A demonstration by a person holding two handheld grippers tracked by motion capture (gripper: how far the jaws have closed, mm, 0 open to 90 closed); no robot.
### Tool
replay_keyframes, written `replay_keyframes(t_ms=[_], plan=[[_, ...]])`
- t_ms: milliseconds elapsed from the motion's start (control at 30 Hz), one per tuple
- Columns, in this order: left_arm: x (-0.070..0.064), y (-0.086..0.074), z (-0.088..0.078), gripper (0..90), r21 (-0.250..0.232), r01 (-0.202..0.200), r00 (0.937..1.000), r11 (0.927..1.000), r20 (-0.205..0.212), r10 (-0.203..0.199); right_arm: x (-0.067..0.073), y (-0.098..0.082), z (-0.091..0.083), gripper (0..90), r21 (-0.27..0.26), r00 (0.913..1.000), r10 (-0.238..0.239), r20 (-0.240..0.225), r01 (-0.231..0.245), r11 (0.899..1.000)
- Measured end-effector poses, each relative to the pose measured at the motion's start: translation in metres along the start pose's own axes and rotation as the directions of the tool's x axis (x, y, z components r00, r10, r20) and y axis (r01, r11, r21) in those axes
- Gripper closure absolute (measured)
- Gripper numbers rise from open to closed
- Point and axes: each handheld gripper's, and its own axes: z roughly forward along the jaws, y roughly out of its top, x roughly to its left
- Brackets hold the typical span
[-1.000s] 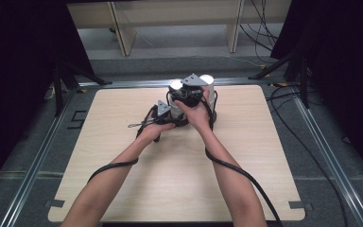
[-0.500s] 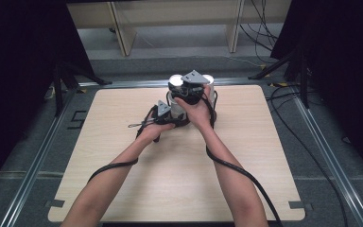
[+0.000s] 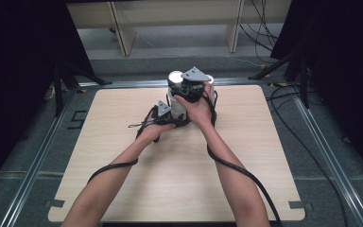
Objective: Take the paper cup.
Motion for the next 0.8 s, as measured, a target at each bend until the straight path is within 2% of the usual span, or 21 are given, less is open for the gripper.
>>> replay_keyframes(t_ms=[33, 167, 200, 233, 300, 367, 400, 500, 567, 633, 667, 800], plan=[[0.000, 0.000, 0.000, 27.3, -0.001, 0.000, 1.0000, 1.0000, -0.002, 0.000, 0.001, 0.002, -0.002, 35.7, 0.004, 0.9995, 0.023, -0.019, -0.023, 1.000], [0.000, 0.000, 0.000, 27.3, 0.007, -0.001, 1.0000, 1.0000, -0.008, 0.001, 0.003, 0.007, -0.005, 35.8, -0.009, 0.9998, 0.017, -0.015, -0.017, 1.000], [0.001, 0.000, -0.001, 27.3, 0.007, -0.001, 1.0000, 1.0000, -0.008, 0.002, 0.005, 0.008, -0.006, 35.8, -0.001, 0.9994, 0.030, -0.018, -0.030, 1.000], [0.000, 0.000, -0.001, 27.2, 0.008, -0.002, 1.0000, 1.0000, -0.009, 0.002, 0.003, 0.009, -0.006, 35.7, -0.012, 0.9998, 0.003, -0.019, -0.003, 1.000], [0.000, 0.000, -0.002, 27.1, 0.005, 0.000, 0.9999, 1.0000, -0.010, 0.000, 0.005, 0.009, -0.008, 35.8, -0.008, 0.9994, 0.024, -0.026, -0.024, 1.000], [0.000, 0.000, -0.003, 26.6, 0.005, -0.001, 1.0000, 1.0000, -0.010, 0.001, 0.004, 0.010, -0.009, 35.7, -0.009, 0.9997, 0.009, -0.022, -0.010, 1.000], [0.000, 0.001, -0.006, 26.3, 0.005, -0.013, 0.9999, 0.9999, -0.011, 0.014, 0.005, 0.011, -0.010, 35.8, -0.015, 0.9998, -0.004, -0.019, 0.004, 1.000], [0.001, 0.001, -0.008, 25.5, -0.001, -0.017, 0.9998, 0.9999, -0.010, 0.017, 0.006, 0.012, -0.012, 35.7, -0.017, 0.9996, 0.010, -0.026, -0.010, 1.000], [0.002, 0.002, -0.014, 24.8, -0.007, -0.012, 0.9997, 0.9999, -0.019, 0.012, 0.005, 0.014, -0.015, 35.8, -0.016, 0.9998, -0.005, -0.020, 0.005, 1.000], [0.002, 0.002, -0.016, 24.1, -0.011, -0.013, 0.9997, 0.9999, -0.020, 0.013, 0.004, 0.014, -0.017, 35.8, -0.017, 0.9997, -0.002, -0.026, 0.001, 1.000], [0.003, 0.002, -0.017, 24.1, -0.014, -0.016, 0.9997, 0.9998, -0.020, 0.016, 0.006, 0.014, -0.018, 35.8, -0.012, 0.9991, 0.027, -0.032, -0.028, 1.000], [0.004, 0.002, -0.027, 22.4, -0.025, -0.017, 0.9996, 0.9995, -0.023, 0.017, 0.007, 0.015, -0.026, 35.7, -0.016, 0.9988, 0.022, -0.043, -0.023, 1.000]])
